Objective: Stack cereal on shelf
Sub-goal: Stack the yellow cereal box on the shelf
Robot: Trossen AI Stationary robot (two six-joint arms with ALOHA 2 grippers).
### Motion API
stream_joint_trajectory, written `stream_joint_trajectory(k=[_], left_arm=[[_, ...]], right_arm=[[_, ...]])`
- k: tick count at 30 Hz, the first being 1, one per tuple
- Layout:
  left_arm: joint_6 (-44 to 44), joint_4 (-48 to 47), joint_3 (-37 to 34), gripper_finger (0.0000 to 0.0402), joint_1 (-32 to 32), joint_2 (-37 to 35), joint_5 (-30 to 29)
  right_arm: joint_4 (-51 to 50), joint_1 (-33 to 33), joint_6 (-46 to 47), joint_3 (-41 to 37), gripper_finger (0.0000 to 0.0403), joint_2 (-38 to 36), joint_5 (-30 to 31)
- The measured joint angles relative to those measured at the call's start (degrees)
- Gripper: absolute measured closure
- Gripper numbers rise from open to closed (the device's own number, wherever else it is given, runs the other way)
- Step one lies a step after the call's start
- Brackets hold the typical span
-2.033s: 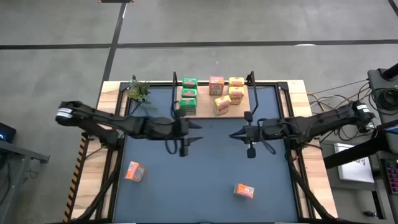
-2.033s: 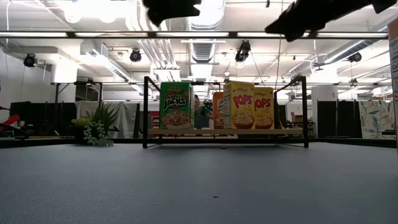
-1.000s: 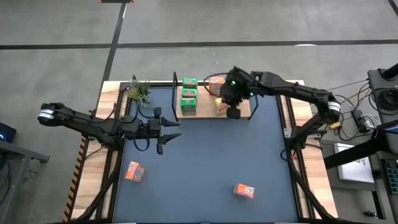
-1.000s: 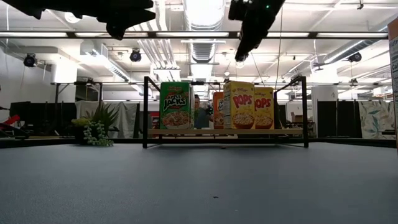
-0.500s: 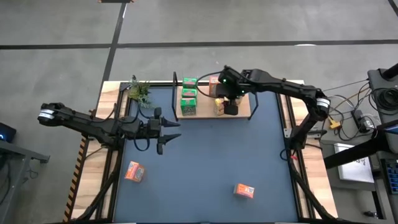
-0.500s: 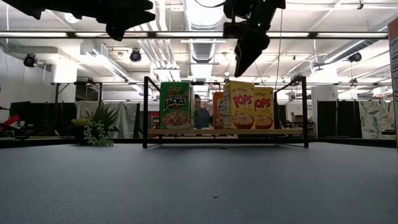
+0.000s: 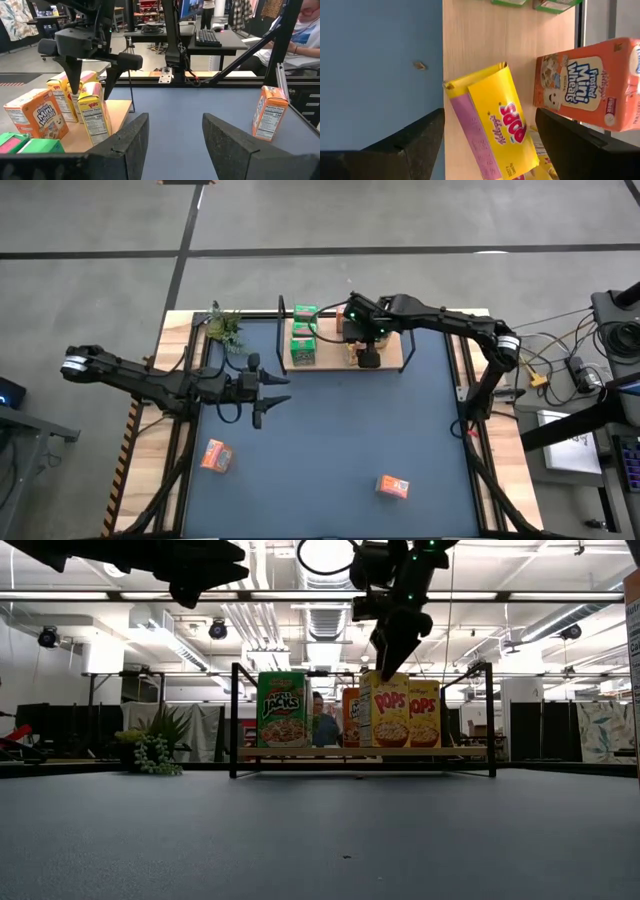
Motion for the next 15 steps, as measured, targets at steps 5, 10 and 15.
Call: stream_joint_trajectory(k=[5, 10, 15], left_arm=[[0.0, 0.01, 0.02, 0.0233, 0.01, 0.0, 0.01], [0.0, 0.01, 0.02, 0.0233, -0.01, 0.0, -0.01], [-0.22, 0.0, 0.02, 0.0233, -0.03, 0.0, 0.01]], right_arm=[[-0.89, 0.0, 0.28, 0.0, 0.0139, 0.47, 0.03], [-0.84, 0.0, 0.66, 0.0, 0.0195, 0.73, -0.03], [-0.89, 0.04, 2.92, 0.0, 0.024, 0.7, -0.3]])
